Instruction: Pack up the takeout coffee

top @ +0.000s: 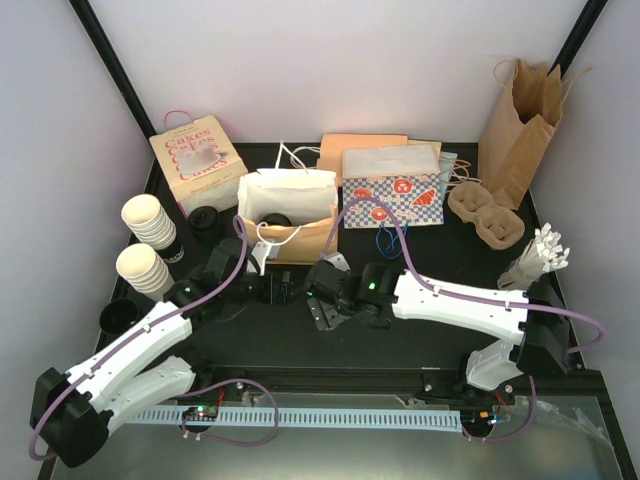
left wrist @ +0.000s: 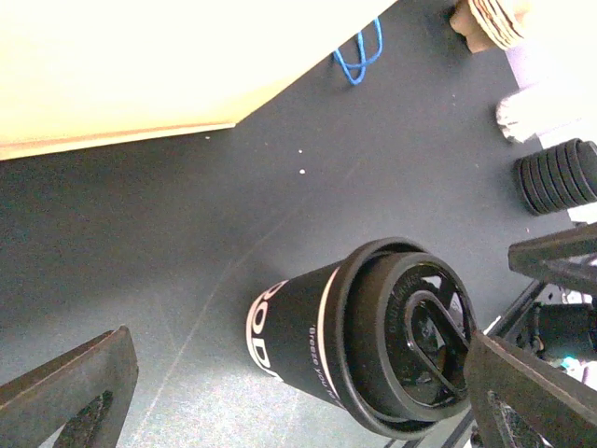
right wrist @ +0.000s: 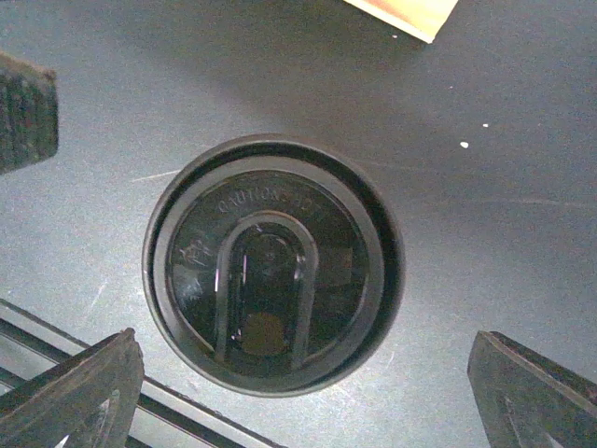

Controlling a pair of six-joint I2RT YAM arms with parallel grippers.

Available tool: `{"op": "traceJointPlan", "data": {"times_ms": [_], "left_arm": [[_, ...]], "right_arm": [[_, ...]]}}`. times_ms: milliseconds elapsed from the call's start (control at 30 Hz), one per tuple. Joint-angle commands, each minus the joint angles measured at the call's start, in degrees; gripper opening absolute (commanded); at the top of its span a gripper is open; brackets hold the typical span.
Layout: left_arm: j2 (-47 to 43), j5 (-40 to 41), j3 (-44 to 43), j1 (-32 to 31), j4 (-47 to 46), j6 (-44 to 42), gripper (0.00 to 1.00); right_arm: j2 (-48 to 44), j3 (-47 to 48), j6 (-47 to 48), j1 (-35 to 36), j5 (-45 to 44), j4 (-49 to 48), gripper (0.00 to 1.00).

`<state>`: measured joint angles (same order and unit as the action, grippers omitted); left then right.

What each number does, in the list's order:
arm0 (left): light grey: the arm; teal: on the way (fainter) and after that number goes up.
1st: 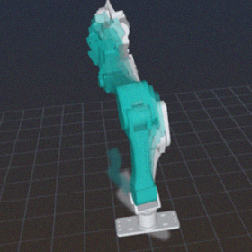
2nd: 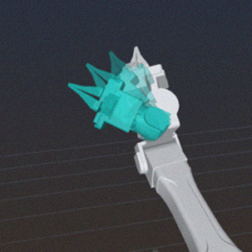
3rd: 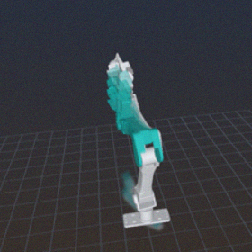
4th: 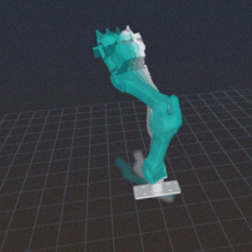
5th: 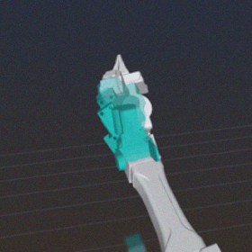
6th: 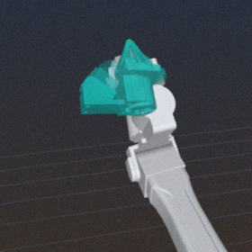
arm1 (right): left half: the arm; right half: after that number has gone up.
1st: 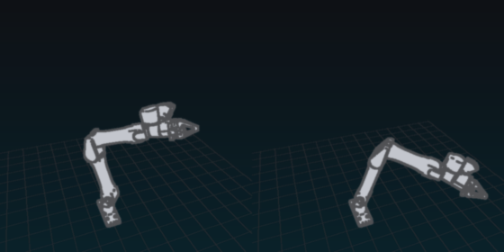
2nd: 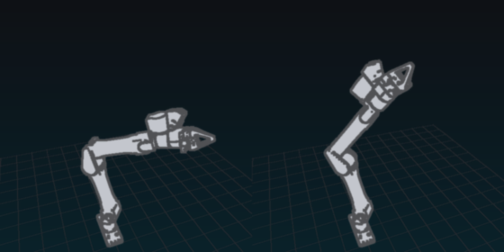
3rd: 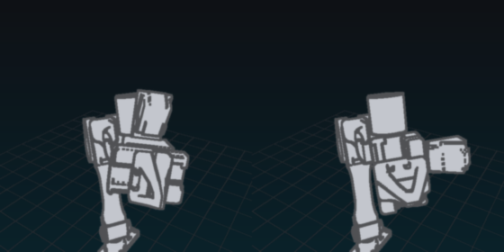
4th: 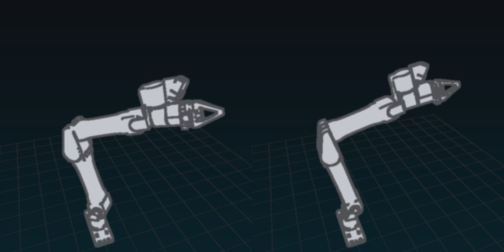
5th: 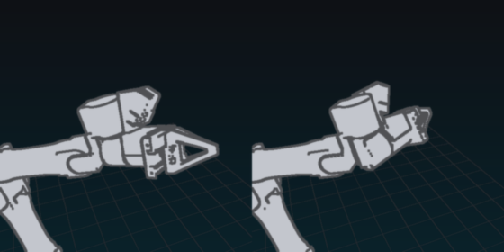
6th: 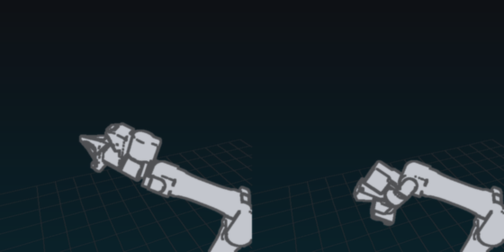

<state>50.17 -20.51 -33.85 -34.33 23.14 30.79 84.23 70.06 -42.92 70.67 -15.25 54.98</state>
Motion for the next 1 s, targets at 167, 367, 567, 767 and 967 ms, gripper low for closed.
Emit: {"op": "traceJointPlan", "data": {"times_ms": [167, 367, 567, 767, 967], "left_arm": [[-2.6, 0.9, 1.4, 2.0, -1.4, -0.8, 0.98], [-2.5, 0.4, 1.5, 2.3, -1.6, -1.3, 0.99], [-2.1, -0.4, 1.6, 2.5, -1.8, -1.5, 0.99], [-1.7, -0.8, 1.7, 2.5, -2.0, -1.6, 0.99], [-1.4, -1.1, 1.6, 2.6, -2.1, -1.7, 0.98]], "right_arm": [[4.5, 4.4, -4.3, 1.2, -2.5, 2.0, 0.96], [6.8, 6.6, -5.7, 1.2, -3.7, 3.7, 0.94], [7.8, 7.5, -6.4, 1.3, -2.7, 2.8, 0.93], [9.1, 8.6, -9.5, 1.2, -2.9, 3.9, 0.92], [9.5, 8.8, -9.9, 1.2, -2.6, 3.0, 0.89]]}}
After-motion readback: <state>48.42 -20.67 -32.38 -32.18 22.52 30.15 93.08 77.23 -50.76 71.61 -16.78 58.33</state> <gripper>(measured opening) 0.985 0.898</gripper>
